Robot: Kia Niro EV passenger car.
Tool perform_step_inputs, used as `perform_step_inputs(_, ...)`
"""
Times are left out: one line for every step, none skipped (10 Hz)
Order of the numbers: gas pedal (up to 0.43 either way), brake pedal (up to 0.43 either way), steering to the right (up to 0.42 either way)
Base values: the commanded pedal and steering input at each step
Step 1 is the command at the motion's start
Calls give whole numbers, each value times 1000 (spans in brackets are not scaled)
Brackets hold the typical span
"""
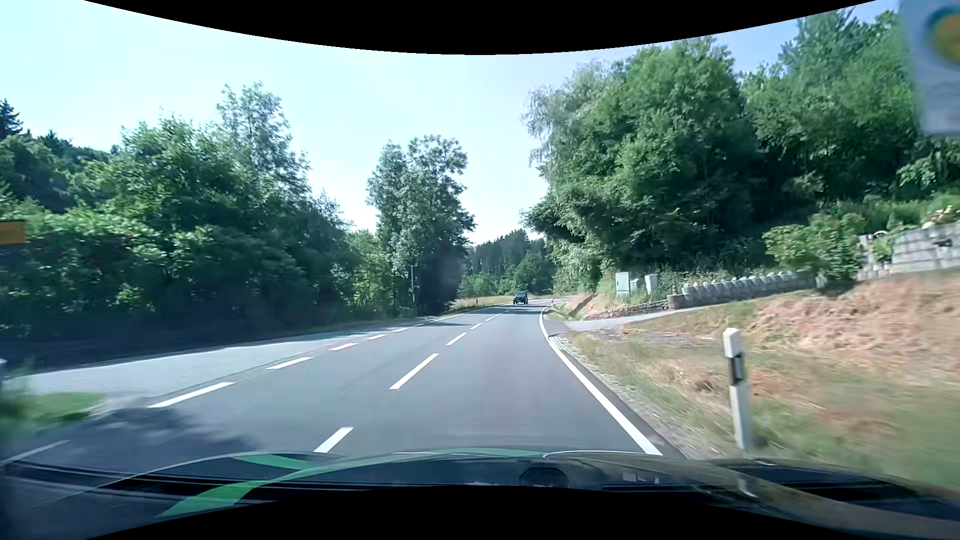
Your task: Follow the waypoints while adhering to traffic rules and regulations
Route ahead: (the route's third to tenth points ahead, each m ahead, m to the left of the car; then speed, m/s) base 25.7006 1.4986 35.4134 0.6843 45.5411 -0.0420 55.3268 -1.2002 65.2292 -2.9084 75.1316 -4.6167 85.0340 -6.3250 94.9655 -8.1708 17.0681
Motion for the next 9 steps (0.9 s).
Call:
perform_step_inputs(228,0,9)
perform_step_inputs(240,0,10)
perform_step_inputs(248,0,10)
perform_step_inputs(260,0,10)
perform_step_inputs(260,0,10)
perform_step_inputs(260,0,9)
perform_step_inputs(260,0,9)
perform_step_inputs(228,0,9)
perform_step_inputs(228,0,10)
